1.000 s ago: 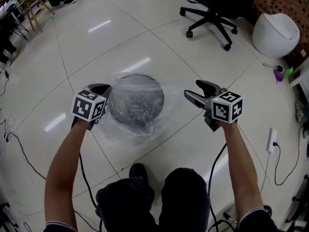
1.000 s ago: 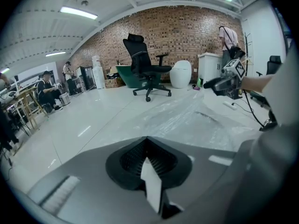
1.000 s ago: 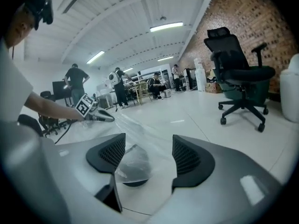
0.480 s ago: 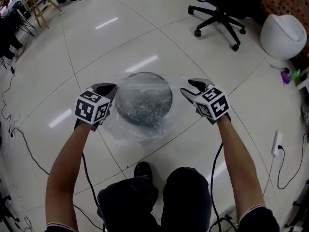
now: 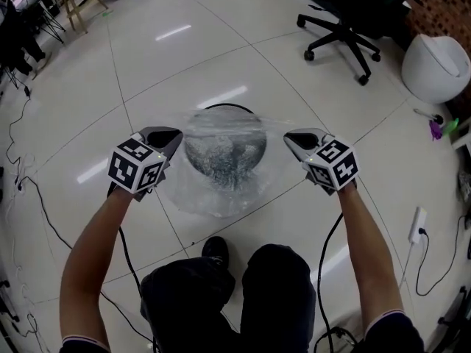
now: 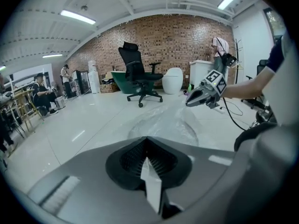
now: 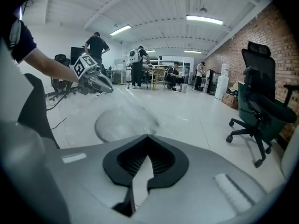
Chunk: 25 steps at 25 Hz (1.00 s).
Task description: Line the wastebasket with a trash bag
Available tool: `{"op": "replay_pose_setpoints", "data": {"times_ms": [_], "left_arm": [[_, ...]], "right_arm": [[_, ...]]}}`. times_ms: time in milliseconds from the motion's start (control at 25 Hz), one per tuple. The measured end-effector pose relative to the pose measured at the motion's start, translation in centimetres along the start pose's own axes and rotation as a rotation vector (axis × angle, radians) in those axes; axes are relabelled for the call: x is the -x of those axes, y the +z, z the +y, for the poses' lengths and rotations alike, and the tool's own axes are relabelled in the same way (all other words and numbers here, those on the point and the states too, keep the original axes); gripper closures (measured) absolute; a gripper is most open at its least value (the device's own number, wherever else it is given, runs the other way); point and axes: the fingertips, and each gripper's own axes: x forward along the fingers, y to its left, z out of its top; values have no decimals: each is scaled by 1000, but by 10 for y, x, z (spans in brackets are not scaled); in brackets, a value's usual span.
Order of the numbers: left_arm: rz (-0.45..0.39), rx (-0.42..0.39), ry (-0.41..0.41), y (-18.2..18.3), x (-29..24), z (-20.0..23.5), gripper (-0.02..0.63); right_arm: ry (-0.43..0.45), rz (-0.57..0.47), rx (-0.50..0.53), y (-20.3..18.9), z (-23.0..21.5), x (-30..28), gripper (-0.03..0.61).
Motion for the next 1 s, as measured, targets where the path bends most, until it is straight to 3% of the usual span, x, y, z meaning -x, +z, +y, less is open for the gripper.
{"op": "replay_pose_setpoints", "data": {"times_ms": [360, 760, 1000], "left_arm": [[23, 9, -44, -33, 51, -43, 601], [80, 77, -101, -75, 50, -74, 601], [159, 103, -145, -107, 42, -100, 601]], "right_arm": [[107, -7, 39, 4, 60, 25, 577], [189, 36, 3, -32, 92, 24, 577], [238, 89, -11, -55, 116, 15, 577]]}}
